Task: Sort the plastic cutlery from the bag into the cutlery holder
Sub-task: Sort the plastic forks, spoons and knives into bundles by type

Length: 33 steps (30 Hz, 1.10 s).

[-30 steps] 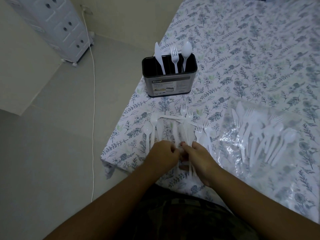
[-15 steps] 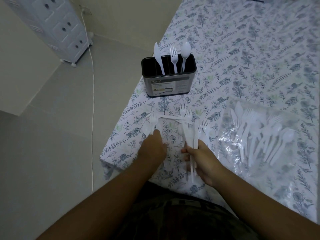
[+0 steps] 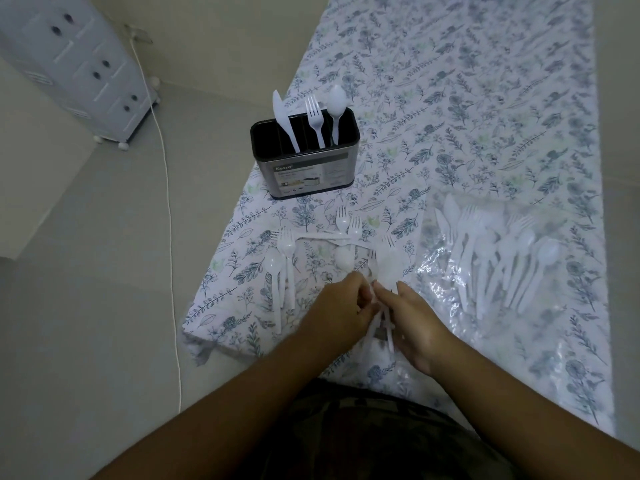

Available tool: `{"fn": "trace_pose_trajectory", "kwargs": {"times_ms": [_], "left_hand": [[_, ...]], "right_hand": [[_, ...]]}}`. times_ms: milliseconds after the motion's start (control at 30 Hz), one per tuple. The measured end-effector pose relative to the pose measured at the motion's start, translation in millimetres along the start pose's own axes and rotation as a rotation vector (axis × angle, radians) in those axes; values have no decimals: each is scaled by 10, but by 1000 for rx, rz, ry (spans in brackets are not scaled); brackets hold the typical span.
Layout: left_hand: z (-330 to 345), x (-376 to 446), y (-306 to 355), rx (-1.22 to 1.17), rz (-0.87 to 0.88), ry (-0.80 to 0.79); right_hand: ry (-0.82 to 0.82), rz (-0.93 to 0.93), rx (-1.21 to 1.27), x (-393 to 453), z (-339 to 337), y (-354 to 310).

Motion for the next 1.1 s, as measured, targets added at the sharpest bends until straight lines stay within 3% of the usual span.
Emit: {"fn": "trace_pose_trajectory", "kwargs": {"times_ms": [167,333,400,500,667,800,900,1000,1100], "left_hand": [[123,103,153,89,122,-26],[359,167,-144,639,229,-205],[370,106,-276,724,234,-245],[223,3,-349,626,163,-168],[-23,-30,-284,530,199,68],[15,-1,-493,601,11,-16],[9,-17,-441,564,56,-54],[-128,-46,-406,482,86,34],[-393,-107,-624,431,-146,207]], "right_hand": [[111,-77,21,47,-334,-85],[218,-71,22,100,-580,-125],[234,-64,0,108,-621,-114],[226,-81,-22,127,-601,-128],[201,-76,-102,198,-449,-124],[73,-50,-70,209,-221,-135],[118,-53,-51,235,-244,-123],[164,-56,5,252,-275,-123],[122,-51,32,239,-169,-143]]}}
Point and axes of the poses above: each hand's wrist, its own x-axis towards the middle knuckle, its own z-axis out of the palm, y = z × x, the point moved 9 cm from there along x, towards the middle knuckle, and after that the axes turned 7 degrees about y, right-handed, at the moved point
